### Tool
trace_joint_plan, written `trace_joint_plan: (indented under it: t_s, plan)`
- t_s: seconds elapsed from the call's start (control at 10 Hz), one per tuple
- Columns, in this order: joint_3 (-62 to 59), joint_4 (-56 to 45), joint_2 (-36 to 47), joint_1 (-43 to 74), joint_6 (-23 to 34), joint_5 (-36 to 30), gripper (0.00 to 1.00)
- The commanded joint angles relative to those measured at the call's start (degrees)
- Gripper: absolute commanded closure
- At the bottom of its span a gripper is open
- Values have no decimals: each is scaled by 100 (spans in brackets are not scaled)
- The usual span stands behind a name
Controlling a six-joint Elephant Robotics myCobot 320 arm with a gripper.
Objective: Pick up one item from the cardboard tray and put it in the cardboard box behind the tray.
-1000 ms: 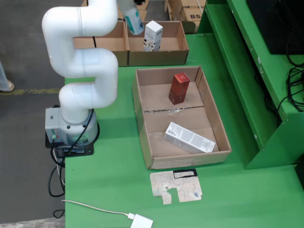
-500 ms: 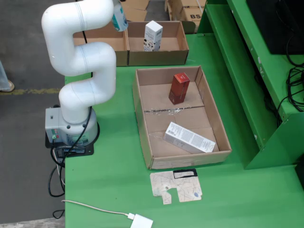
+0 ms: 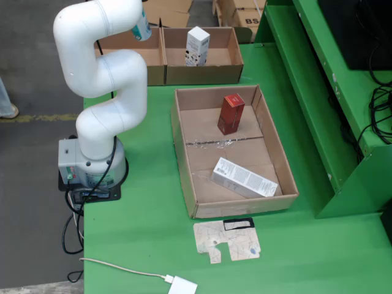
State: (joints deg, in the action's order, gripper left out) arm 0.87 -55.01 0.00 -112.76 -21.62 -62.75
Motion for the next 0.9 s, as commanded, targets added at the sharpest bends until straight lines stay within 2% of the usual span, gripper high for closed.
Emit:
trace_joint_plan:
  t_s: [0.0,0.2,0.3,0.4,0.5,0.7,0.8]
  plan:
    - [-87,-85,-96,-614,-320,99,100]
    - [-87,54,-263,-554,-240,116,100]
    - [-87,453,-542,-336,71,142,100]
    - [-87,453,-542,-336,71,142,100]
    - [-87,2550,-1827,447,1350,146,100]
    - [-87,2549,-1827,447,1350,146,100]
    - [-87,4593,-2952,937,2212,388,100]
